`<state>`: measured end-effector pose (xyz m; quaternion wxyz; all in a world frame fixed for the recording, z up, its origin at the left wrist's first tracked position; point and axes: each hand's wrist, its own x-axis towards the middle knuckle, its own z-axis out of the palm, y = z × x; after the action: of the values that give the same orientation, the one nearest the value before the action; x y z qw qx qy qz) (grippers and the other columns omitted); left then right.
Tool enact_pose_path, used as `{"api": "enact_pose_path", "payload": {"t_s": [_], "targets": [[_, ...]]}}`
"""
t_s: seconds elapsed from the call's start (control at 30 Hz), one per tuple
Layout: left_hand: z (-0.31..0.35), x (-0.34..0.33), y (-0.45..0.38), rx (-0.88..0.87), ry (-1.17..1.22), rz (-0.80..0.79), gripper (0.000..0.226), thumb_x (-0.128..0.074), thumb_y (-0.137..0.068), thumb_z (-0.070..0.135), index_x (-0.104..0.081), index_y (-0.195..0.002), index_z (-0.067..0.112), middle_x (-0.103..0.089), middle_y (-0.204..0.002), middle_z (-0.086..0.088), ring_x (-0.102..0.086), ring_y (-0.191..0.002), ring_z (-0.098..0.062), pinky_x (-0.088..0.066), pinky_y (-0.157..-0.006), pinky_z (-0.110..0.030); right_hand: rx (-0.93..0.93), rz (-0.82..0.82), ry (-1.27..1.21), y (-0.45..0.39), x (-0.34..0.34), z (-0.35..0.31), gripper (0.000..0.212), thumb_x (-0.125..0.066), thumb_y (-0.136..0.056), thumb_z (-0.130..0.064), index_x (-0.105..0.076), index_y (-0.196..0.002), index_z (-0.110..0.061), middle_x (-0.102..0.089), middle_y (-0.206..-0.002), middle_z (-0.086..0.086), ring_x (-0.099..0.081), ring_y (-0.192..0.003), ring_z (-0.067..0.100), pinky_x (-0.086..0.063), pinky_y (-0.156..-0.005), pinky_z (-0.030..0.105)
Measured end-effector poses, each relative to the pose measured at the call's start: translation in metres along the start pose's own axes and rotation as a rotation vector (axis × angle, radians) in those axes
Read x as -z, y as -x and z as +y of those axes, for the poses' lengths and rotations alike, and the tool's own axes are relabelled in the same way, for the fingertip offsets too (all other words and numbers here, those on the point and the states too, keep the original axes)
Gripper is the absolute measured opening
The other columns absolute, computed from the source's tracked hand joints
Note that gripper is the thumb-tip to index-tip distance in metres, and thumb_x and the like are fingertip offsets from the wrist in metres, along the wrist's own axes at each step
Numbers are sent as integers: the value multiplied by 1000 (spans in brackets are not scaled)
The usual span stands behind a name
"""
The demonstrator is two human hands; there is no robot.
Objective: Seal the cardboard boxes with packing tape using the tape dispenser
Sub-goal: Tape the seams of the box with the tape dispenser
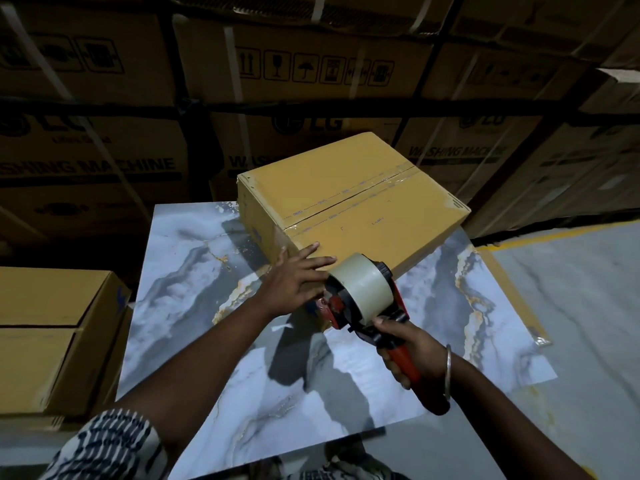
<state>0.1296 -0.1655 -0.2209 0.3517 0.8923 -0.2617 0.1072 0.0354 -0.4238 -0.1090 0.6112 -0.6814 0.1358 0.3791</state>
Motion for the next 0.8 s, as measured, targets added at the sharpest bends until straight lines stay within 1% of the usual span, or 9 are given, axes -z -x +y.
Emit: {"api": "enact_pose_path", "payload": {"t_s": [0.07, 0.17, 0.27, 0.4, 0.5, 0.57, 0.67, 0.7, 0.8], "targets": [[-2, -2, 0, 33, -3, 21, 37, -54, -91, 52, -75, -110, 29, -42, -145, 26, -13, -148, 2, -13, -102, -83, -11, 10, -6, -1, 1, 3, 43, -66, -74, -50, -56, -81, -10, -44, -61, 3, -35, -44, 15, -25, -39, 23], [4, -1, 0, 21, 30, 75, 34, -56, -86, 46, -77, -105, 27, -53, -141, 19, -25, -146, -7, -16, -97, -83, -14, 32, -33, 1, 0, 9, 39, -66, -73, -49, -53, -71, -13, -46, -59, 2, -37, -43, 14, -25, -39, 23], [6, 3, -2, -42, -63, 100, 37, -52, -87, 46, -72, -115, 32, -59, -139, 12, -38, -142, -18, -18, -92, -87, 34, 32, -69, 1, -2, 18, 37, -66, -74, -45, -53, -74, -11, -46, -60, 3, -38, -44, 15, -25, -39, 24], [0, 0, -1, -70, -213, 79, 41, -47, -90, 59, -61, -127, 48, -56, -141, 20, -38, -143, -12, -19, -97, -86, 90, 38, -112, 5, 2, 40, 43, -74, -62, -44, -54, -78, -9, -45, -60, 5, -37, -44, 15, -25, -38, 24], [3, 0, -1, -22, -239, 51, 40, -51, -92, 60, -56, -131, 51, -50, -145, 23, -31, -146, -8, -12, -103, -83, 115, 41, -149, 6, 4, 50, 38, -72, -69, -38, -54, -81, -6, -47, -58, 4, -36, -42, 15, -25, -36, 23], [7, -1, 1, -45, -242, 50, 41, -58, -94, 44, -53, -134, 49, -50, -146, 21, -31, -147, -10, -7, -104, -81, 112, 39, -169, 3, 5, 55, 38, -70, -72, -36, -55, -81, -3, -46, -58, 5, -37, -41, 15, -26, -35, 23], [16, -10, 9, -163, -168, 12, 73, -58, -82, 4, -44, -140, 46, -50, -147, 16, -30, -147, -13, -9, -106, -80, 137, 30, -184, -2, 4, 62, 46, -73, -65, -42, -56, -82, -2, -49, -57, 6, -41, -39, 15, -30, -36, 23], [18, -13, 11, -148, -109, 1, 70, -53, -85, 6, -43, -141, 46, -47, -149, 18, -26, -149, -11, -10, -107, -79, 152, 20, -187, -3, 4, 63, 47, -73, -64, -42, -56, -82, -2, -51, -56, 4, -42, -39, 14, -32, -36, 23], [27, -16, 13, -42, 19, 10, 44, -50, -96, 37, -47, -139, 48, -44, -147, 27, -21, -150, -4, -8, -107, -78, 183, -12, -199, -3, 4, 65, 42, -71, -65, -38, -55, -83, -4, -55, -54, 0, -42, -38, 13, -32, -36, 21]]}}
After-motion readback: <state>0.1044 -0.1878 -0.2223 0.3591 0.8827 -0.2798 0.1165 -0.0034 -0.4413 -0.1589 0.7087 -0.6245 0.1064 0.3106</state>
